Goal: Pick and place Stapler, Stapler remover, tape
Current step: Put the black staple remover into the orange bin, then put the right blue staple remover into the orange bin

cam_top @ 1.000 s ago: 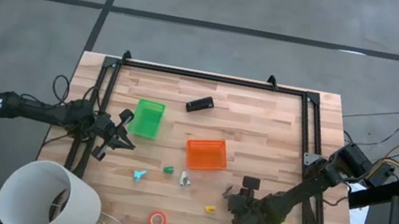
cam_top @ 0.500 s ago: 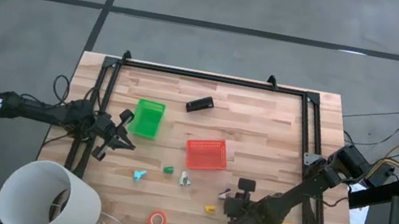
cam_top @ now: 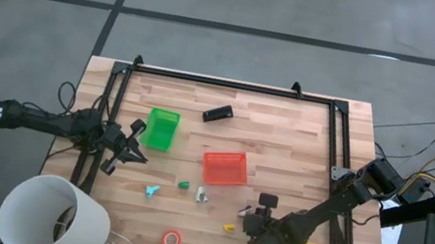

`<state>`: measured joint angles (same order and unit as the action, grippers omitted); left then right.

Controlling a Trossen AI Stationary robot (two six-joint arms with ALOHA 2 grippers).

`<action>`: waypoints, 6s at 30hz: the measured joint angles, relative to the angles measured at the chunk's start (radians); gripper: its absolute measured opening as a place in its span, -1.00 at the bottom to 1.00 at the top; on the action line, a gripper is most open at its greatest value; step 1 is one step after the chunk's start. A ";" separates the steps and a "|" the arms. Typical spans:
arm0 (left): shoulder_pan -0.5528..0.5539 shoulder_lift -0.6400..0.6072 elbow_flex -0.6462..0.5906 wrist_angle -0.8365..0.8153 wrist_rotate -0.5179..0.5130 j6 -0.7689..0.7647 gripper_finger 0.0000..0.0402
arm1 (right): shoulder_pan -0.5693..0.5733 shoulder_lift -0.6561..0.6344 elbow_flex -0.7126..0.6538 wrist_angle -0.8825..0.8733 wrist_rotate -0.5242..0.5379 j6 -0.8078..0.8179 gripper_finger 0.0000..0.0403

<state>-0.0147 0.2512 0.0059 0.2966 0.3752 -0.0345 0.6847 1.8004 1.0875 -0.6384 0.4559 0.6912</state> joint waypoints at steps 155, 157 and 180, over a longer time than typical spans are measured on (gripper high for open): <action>0.000 0.004 0.000 -0.019 0.000 0.000 -0.88 | -0.357 0.232 0.310 0.194 -0.252 0.567 -0.57; 0.000 0.006 0.000 -0.021 0.000 0.000 -0.88 | -0.359 0.235 0.310 0.193 -0.244 0.567 -0.55; 0.000 0.006 0.000 -0.025 0.000 0.000 -0.88 | -0.347 0.259 0.307 0.210 -0.168 0.630 -0.49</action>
<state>-0.0147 0.2573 0.0059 0.2714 0.3752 -0.0345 0.3376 2.0596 1.3945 -0.4281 0.2875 1.3210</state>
